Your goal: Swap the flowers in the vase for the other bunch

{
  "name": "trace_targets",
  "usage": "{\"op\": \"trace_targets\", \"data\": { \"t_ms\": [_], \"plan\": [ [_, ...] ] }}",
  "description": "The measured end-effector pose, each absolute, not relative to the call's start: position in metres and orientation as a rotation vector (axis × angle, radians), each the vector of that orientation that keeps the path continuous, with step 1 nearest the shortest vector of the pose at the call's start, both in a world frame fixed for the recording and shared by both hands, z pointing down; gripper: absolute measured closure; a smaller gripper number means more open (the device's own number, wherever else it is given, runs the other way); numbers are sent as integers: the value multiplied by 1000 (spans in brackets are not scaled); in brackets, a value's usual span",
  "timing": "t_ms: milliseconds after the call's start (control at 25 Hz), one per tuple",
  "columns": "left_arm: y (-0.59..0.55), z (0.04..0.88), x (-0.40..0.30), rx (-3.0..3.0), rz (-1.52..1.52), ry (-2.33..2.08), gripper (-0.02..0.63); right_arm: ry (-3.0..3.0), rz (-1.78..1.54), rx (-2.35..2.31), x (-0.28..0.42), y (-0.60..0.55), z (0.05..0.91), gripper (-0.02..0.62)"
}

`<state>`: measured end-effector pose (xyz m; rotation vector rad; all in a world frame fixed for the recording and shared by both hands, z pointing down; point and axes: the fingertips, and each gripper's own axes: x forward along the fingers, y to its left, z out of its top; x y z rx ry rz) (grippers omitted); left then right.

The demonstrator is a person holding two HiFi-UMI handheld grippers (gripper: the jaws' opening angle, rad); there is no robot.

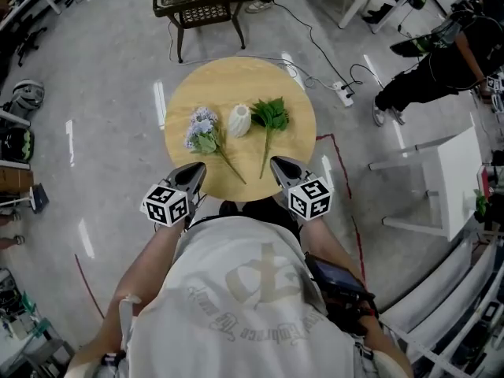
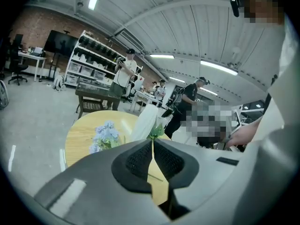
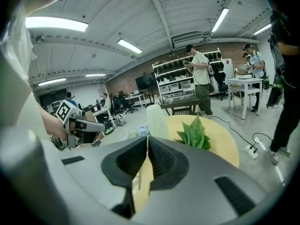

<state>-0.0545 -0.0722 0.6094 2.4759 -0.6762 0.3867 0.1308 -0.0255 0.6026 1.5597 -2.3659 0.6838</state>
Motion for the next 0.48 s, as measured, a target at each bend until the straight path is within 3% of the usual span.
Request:
{"op": "trace_targets", "data": {
  "t_ms": [480],
  "plan": [
    [-65, 608, -16, 2467, 451, -643, 591, -2258, 789, 1568, 169, -40, 633, 584]
  ]
}}
